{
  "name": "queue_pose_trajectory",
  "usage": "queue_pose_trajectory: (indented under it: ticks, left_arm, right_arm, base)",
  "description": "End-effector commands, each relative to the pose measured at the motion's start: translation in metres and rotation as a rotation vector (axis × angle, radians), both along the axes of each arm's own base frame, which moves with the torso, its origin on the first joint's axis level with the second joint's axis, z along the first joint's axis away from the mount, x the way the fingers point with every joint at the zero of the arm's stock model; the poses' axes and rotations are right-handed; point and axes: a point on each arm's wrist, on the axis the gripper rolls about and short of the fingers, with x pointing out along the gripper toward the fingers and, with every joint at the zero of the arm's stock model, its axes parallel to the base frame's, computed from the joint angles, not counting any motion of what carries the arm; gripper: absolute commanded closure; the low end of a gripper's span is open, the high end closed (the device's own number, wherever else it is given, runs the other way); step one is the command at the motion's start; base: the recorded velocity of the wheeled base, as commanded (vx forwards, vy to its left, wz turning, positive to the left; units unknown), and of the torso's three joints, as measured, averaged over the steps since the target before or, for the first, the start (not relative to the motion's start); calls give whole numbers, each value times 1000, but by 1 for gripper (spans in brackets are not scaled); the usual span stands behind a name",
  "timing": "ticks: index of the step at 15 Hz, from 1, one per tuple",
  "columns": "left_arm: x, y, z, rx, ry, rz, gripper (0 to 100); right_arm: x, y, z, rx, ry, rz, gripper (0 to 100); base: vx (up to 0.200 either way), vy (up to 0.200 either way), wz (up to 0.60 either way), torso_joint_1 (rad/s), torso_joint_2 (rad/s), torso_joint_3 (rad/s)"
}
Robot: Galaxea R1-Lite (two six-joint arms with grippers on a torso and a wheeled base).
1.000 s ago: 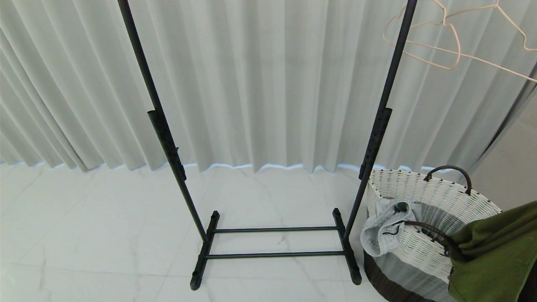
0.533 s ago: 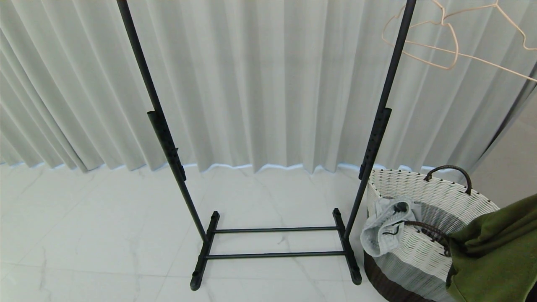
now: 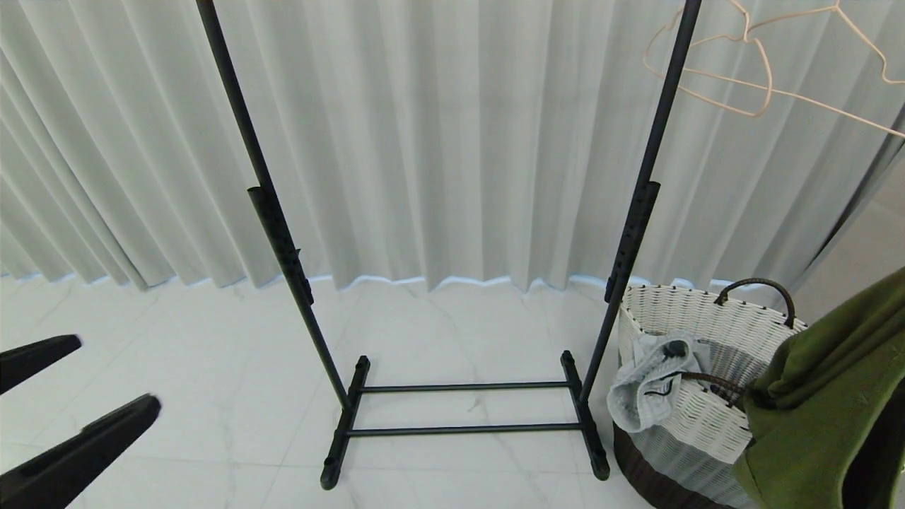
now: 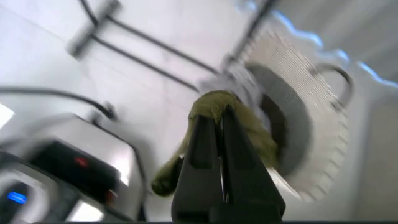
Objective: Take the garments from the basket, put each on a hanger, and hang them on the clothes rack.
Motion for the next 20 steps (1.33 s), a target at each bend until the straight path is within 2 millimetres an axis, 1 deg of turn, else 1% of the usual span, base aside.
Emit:
queue_pose_trajectory:
  ticks: [1,3,4,6,7,8,9,10,11,12,13,14,15,16,18,20]
  left_arm:
    - [60,-42,11,-4,194,-163,0]
    - [72,-74,5,3,292,-262,0]
    - [78,-91,-2,47,327,-266,0]
    - [85,-132,-15,97,411,-277,0]
    - [85,-159,-22,86,479,-310,0]
    - [82,-185,-24,51,538,-334,0]
    - [80,-216,-26,16,592,-337,0]
    - [79,-234,-30,2,617,-323,0]
    - [79,-273,-43,-6,646,-285,0]
    - [79,-300,-50,-19,656,-278,0]
    - [78,-321,-55,-34,671,-286,0]
    - [79,-335,-59,-46,680,-290,0]
    - [83,-355,-70,-59,691,-278,0]
    - [86,-361,-75,-60,692,-267,0]
    - [93,-377,-94,-38,691,-230,0]
    - [97,-384,-108,-29,708,-211,0]
  right_arm:
    - [7,10,1,35,16,57,100]
    - [11,16,2,72,17,92,100]
    - [13,19,4,89,10,102,100]
    - [19,25,1,98,9,117,100]
    - [21,26,-2,95,15,117,100]
    - [22,27,-8,91,28,116,100]
    - [22,27,-13,103,32,111,100]
    - [22,27,-15,118,31,107,100]
    - [21,28,-19,132,22,112,100]
    - [21,28,-20,134,18,115,100]
    - [20,27,-20,138,17,116,100]
    - [19,27,-20,141,17,115,100]
    - [18,26,-20,154,20,109,100]
    - [18,26,-19,159,21,107,100]
    - [15,24,-18,168,16,106,100]
    - [12,23,-18,172,10,107,100]
  base:
    - [0,0,0,0,0,0]
    - [0,0,0,0,0,0]
    - [0,0,0,0,0,0]
    - [0,0,0,0,0,0]
    - [0,0,0,0,0,0]
    - [0,0,0,0,0,0]
    - [0,0,0,0,0,0]
    - [0,0,0,0,0,0]
    - [0,0,0,0,0,0]
    - [0,0,0,0,0,0]
    - [0,0,0,0,0,0]
    - [0,0,0,0,0,0]
    - [0,0,0,0,0,0]
    - [0,0,0,0,0,0]
    - [0,0,0,0,0,0]
    - [0,0,0,0,0,0]
